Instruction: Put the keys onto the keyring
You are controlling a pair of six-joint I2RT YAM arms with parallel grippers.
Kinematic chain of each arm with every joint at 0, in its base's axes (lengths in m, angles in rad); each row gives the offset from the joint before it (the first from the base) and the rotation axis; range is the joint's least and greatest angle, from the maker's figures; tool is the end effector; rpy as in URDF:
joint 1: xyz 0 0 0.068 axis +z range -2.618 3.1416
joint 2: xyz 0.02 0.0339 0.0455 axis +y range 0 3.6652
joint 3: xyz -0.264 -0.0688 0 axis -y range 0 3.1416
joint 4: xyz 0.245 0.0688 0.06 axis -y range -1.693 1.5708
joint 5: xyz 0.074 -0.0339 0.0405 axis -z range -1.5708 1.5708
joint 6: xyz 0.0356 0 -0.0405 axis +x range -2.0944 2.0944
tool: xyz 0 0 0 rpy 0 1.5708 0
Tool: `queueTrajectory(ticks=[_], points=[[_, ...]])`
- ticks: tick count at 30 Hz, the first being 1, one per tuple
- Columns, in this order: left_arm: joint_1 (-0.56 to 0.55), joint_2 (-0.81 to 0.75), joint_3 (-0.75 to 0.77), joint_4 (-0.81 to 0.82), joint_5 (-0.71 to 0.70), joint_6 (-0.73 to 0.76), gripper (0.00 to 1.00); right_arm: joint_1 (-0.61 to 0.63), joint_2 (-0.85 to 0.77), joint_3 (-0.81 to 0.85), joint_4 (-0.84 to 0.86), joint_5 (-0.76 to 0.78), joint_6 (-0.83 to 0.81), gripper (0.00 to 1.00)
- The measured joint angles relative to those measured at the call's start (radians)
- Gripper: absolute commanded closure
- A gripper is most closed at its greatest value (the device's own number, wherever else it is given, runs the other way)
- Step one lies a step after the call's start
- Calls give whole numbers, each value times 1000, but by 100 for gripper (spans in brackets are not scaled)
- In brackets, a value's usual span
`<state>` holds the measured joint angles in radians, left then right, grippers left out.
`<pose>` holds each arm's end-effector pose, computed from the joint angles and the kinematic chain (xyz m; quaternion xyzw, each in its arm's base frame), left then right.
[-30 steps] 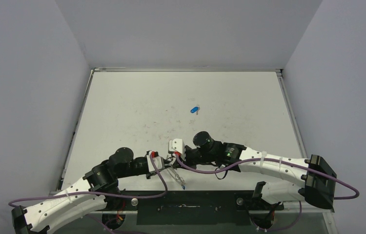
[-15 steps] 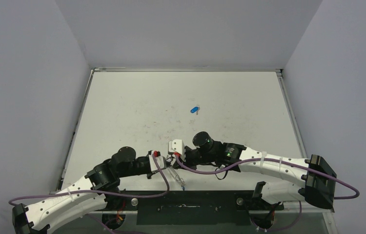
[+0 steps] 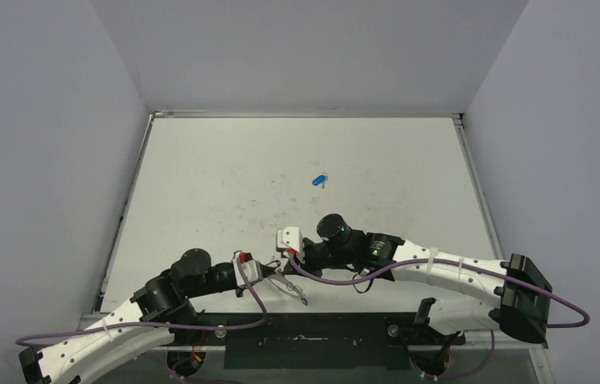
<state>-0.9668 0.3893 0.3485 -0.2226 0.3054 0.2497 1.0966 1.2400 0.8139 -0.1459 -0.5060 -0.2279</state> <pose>0.0634 -0.1108 0.2355 0.5243 0.5910 -0.3240 0.5205 0.1082 0.2486 0.2596 -0.6171 0.5966 0.3944 0.3281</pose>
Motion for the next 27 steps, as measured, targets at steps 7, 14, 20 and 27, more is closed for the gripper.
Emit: queueTrajectory(ticks=[7,14,20,27], points=[[0,-18,-11,6,-14,-15,100,-5,1,-4,12,-17,-5,100],[0,-33,-18,10,-21,-29,100,-5,2,-15,27,-27,-23,100],[0,-50,-24,9,-41,-33,100,-5,5,-38,56,-29,-37,100],[0,-77,-31,8,-59,-36,100,-11,32,-61,55,-21,-50,100]])
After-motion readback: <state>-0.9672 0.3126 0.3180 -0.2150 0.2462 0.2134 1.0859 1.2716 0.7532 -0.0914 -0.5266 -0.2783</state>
